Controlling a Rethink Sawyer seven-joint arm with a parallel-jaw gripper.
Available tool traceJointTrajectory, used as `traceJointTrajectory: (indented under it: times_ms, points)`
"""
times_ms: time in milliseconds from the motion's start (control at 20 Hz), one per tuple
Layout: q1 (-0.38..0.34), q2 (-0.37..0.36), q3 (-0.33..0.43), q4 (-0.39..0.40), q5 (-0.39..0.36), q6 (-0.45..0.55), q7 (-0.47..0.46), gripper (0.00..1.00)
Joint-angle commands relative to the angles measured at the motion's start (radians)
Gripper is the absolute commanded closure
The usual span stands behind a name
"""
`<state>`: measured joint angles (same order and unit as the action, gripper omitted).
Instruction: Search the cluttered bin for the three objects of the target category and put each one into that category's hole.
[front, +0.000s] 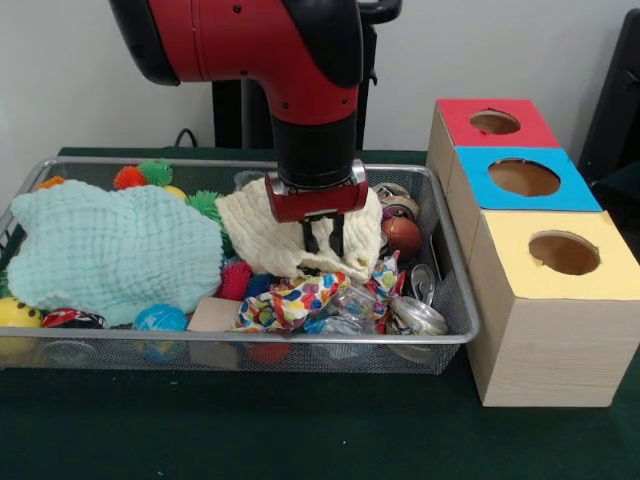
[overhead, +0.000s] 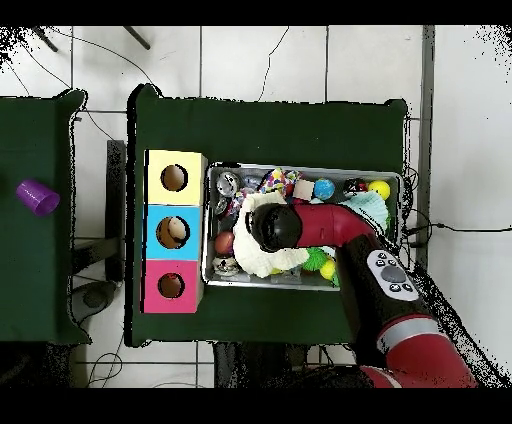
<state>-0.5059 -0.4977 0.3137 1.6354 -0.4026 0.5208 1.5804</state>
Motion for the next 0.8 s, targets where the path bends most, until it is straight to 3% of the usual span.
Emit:
traceJointTrajectory:
  times_ms: [50,200,450,800]
  points:
    - [-0.046,0.071,0.116,-0.004,-0.070,-0.087,-0.085,1.00]
    - [-0.025,0.053,0.100,0.001,-0.070,-0.071,-0.055,1.00]
    - [-0.024,-0.059,0.120,0.099,-0.024,-0.019,-0.020,1.00]
    - [-0.004,-0.409,0.128,0.292,0.122,0.154,0.032,1.00]
